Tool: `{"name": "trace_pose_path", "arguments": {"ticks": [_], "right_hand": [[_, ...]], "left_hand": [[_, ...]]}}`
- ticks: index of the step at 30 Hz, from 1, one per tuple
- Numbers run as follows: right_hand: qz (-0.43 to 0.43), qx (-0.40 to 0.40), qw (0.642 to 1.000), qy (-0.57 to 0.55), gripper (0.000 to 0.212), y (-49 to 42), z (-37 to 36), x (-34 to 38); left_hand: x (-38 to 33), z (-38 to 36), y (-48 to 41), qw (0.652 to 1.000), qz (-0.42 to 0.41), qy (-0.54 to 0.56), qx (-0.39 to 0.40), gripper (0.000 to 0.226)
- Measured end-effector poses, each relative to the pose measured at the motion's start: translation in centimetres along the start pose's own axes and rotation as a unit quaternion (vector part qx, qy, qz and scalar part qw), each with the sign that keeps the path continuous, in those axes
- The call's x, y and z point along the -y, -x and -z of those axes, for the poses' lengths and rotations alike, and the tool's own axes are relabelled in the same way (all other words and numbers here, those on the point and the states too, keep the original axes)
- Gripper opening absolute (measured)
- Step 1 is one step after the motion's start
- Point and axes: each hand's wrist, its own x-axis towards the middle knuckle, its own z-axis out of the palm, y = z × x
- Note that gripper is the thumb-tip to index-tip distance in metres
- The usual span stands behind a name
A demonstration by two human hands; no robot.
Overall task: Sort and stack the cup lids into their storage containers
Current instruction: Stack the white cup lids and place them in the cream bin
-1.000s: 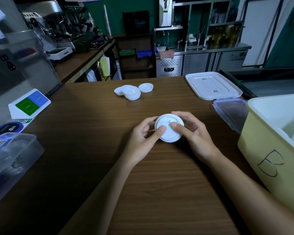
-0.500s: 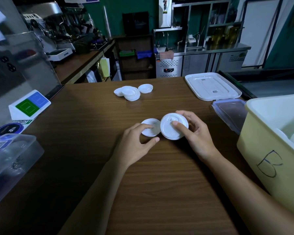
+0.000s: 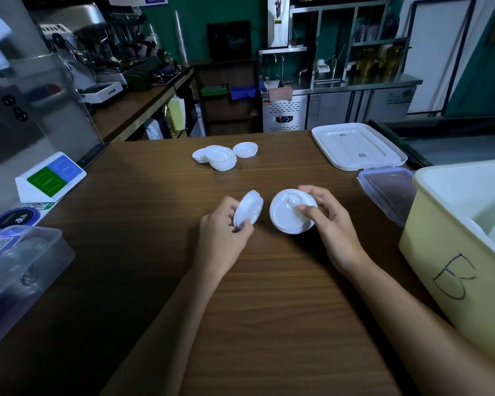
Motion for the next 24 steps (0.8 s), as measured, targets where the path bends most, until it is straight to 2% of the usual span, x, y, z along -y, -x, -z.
{"name": "trace_pose_path", "arguments": {"ticks": [3,5,8,10,17,21,24], "right_hand": [[0.000,-0.011,1.000,-0.003,0.030,-0.1,0.0,0.0],[0.004,-0.019,1.000,-0.004,0.029,-0.2,0.0,-0.1],[0.011,-0.005,1.000,-0.003,0.032,-0.2,0.0,-0.4],[0.011,0.014,1.000,-0.007,0.036,-0.1,-0.1,-0.4],[0.009,0.038,0.999,-0.017,0.042,0.1,-0.3,-0.1],[0.008,0.051,0.999,-0.001,0.044,0.3,-0.6,0.2],[0.008,0.051,0.999,0.018,0.049,0.5,-0.7,0.2]], "left_hand": [[-1.4,0.3,-0.1,0.984,0.069,0.162,-0.014,0.033],[-1.9,0.5,-0.3,0.951,0.110,0.290,0.001,0.041],[-2.3,0.4,-0.3,0.904,0.162,0.392,0.047,0.039],[-2.3,-0.2,0.0,0.894,0.182,0.403,0.076,0.034],[-1.8,-1.2,0.5,0.938,0.140,0.311,0.061,0.024],[-2.0,-1.6,0.6,0.937,0.150,0.311,0.058,0.018],[-1.8,-2.0,0.7,0.939,0.159,0.300,0.055,0.027]]}}
